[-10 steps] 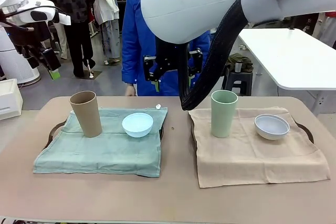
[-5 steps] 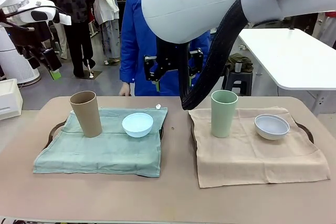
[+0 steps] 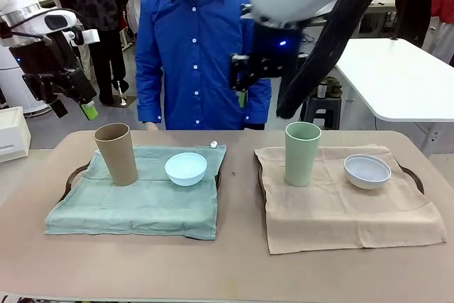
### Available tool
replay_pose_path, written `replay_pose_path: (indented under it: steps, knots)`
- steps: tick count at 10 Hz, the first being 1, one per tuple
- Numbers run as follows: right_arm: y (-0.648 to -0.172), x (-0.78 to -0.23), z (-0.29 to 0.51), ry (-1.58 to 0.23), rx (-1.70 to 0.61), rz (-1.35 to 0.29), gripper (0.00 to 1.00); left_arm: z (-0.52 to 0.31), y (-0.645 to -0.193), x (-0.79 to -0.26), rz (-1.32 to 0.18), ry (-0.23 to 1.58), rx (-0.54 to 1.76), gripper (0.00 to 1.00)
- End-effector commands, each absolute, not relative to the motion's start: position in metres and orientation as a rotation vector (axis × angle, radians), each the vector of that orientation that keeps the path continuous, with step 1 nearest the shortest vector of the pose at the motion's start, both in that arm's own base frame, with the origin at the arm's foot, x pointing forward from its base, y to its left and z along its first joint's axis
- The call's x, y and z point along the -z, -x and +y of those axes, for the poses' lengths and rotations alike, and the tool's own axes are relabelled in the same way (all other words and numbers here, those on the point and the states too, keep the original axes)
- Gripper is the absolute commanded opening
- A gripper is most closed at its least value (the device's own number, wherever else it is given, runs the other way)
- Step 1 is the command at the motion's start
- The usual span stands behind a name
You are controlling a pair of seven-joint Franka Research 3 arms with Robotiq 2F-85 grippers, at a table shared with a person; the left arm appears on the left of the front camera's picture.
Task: Set up a tray with a mat and arrange the tableware.
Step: Place the Picnic Bowl and Reusable plastic cup back onto the Handle tray in front of the human's position.
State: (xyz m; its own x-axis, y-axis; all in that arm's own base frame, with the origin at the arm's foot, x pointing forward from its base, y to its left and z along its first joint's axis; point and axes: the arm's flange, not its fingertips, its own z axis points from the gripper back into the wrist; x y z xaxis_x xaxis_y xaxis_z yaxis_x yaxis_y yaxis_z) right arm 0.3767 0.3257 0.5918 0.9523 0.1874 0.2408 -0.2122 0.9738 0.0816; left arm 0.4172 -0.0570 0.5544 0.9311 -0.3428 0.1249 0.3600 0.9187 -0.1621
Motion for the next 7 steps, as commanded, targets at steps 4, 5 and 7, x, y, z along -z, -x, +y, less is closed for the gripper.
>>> replay_pose_path:
  steps: [4, 5, 7]
  knots:
    - [-0.325, -0.596, 0.184, -0.572, -0.147, -0.277, 0.88, -0.043, -0.417, -0.584, -0.152, 0.569, 0.268, 1.00]
    - [-0.313, -0.592, 0.155, -0.638, -0.097, -0.308, 0.88, -0.033, -0.421, -0.583, -0.190, 0.640, 0.244, 1.00]
    - [-0.295, -0.589, 0.117, -0.716, -0.036, -0.380, 0.88, -0.011, -0.433, -0.574, -0.194, 0.790, 0.234, 1.00]
